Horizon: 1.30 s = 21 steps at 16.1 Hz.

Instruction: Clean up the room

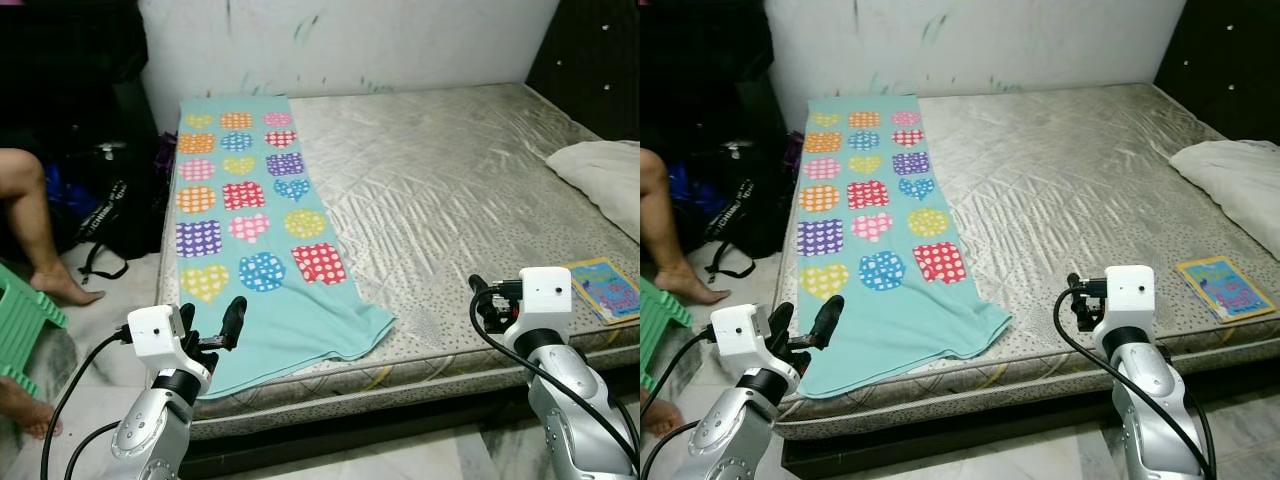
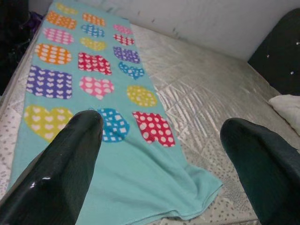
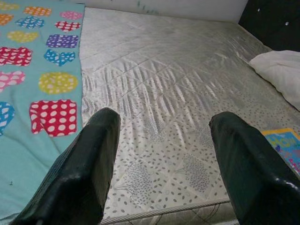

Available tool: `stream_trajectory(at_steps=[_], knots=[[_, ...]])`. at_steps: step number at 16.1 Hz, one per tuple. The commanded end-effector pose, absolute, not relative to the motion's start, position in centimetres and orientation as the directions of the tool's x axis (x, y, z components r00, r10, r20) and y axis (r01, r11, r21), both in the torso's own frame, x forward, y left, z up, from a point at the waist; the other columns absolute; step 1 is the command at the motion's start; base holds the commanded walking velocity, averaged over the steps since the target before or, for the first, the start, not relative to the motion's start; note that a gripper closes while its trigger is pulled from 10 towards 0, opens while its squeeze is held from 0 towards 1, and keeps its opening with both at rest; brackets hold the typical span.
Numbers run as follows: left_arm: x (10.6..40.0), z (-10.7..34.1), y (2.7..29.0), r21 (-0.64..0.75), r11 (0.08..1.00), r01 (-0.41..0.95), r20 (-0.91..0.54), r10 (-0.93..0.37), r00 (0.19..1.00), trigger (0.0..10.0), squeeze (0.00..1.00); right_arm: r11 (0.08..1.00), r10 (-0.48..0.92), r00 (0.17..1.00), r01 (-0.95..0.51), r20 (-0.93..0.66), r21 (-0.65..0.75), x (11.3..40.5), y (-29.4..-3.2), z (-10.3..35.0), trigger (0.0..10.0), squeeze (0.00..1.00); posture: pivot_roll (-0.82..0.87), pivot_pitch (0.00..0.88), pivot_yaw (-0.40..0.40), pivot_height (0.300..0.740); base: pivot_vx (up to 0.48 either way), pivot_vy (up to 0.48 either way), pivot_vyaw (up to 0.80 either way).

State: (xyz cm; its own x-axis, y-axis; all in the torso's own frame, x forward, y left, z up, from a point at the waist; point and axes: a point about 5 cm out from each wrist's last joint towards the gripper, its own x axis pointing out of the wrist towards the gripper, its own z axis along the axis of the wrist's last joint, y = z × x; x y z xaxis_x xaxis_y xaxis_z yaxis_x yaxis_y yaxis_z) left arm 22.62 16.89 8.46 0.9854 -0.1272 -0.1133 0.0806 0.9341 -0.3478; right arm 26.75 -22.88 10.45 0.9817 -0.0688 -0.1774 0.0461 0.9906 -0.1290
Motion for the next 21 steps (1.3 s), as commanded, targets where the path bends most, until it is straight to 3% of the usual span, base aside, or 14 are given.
stream_trajectory(at_steps=[1,21], knots=[[22.66,8.64,17.06,-0.331,0.940,0.083,-0.109,-0.125,0.986,10.0,0.00,0.990,-0.064,0.982,0.041,-0.179,-0.132,26.94,-22.86,10.53,10.0,0.00,-0.09,0.000,0.002,0.740,0.322,0.000,0.00],[22.50,8.37,17.22,-0.339,0.939,0.057,-0.126,-0.105,0.986,10.0,0.00,0.990,-0.058,0.982,0.033,-0.179,-0.139,26.96,-22.78,10.39,10.0,0.00,-0.09,0.000,0.003,0.740,0.287,0.000,0.00]])
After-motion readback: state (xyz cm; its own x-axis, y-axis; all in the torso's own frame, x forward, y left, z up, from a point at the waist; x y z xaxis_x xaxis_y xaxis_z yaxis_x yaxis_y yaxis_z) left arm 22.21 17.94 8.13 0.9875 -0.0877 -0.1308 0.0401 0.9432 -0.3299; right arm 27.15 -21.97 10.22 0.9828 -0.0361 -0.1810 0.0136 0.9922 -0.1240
